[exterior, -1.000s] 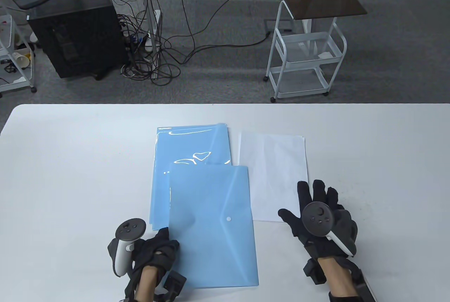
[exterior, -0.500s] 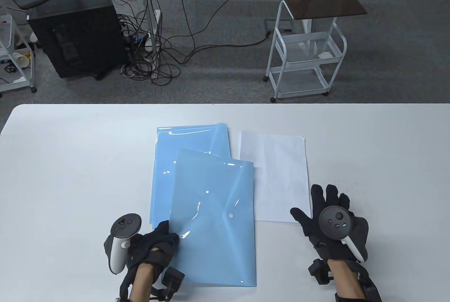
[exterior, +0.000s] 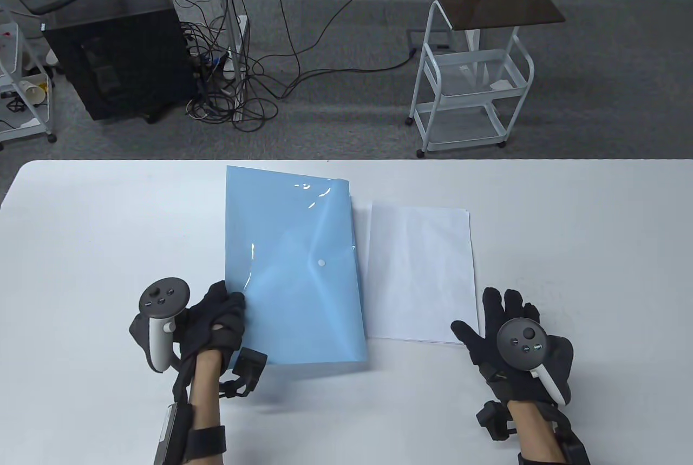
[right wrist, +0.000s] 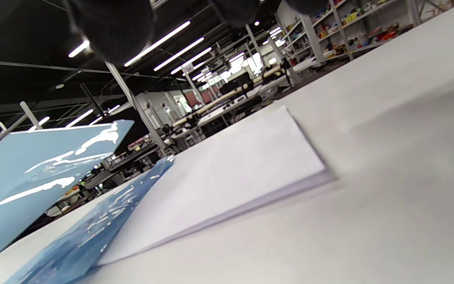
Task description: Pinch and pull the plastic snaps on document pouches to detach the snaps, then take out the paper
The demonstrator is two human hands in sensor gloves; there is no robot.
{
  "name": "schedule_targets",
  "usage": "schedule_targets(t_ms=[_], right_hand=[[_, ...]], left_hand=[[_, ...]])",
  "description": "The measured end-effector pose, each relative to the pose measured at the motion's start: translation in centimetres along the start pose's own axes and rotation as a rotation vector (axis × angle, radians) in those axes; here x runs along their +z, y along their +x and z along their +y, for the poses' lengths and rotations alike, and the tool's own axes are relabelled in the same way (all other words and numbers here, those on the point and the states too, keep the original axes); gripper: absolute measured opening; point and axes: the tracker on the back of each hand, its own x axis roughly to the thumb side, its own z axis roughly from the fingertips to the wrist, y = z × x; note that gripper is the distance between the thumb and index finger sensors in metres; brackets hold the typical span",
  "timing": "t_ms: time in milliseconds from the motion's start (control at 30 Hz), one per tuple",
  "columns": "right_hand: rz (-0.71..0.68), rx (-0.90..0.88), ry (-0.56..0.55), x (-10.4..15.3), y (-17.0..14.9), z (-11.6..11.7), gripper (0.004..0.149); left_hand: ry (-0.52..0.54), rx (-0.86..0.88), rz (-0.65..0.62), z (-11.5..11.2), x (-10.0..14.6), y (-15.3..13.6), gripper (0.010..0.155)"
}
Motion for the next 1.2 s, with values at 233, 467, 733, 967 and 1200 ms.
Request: schedule_targets(t_ms=[233,467,733,967,1200], right_hand=[[0.005,-0.006,0.013,0.0,-0.1,0.1,0.089],[0.004,-0.003,0.026,-0.2,0.0,0.2,0.089],[0.001,0.006,0.033,-0.3,0.2,0.4,0.089],[-0.002,0.002,0.025,-0.3,0.2,0.3,0.089],[-0.012,0.001,0.009,0.1,0.6,0.2,0.089]], left_hand=[[0.029,-0.043,0.057,-0.8,-3.2,-0.7,0.044],[0.011,-0.04,0.117,-2.0,-5.5,-2.0,0.045],[0.057,-0.144,0.149,-3.0,-6.2,-2.5,0.055],[0.207,-0.282,0.173,-1.6,-4.7,-2.3,0.064],[0.212,-0.442,0.056,-1.0,-0.9,-0.6,0.079]])
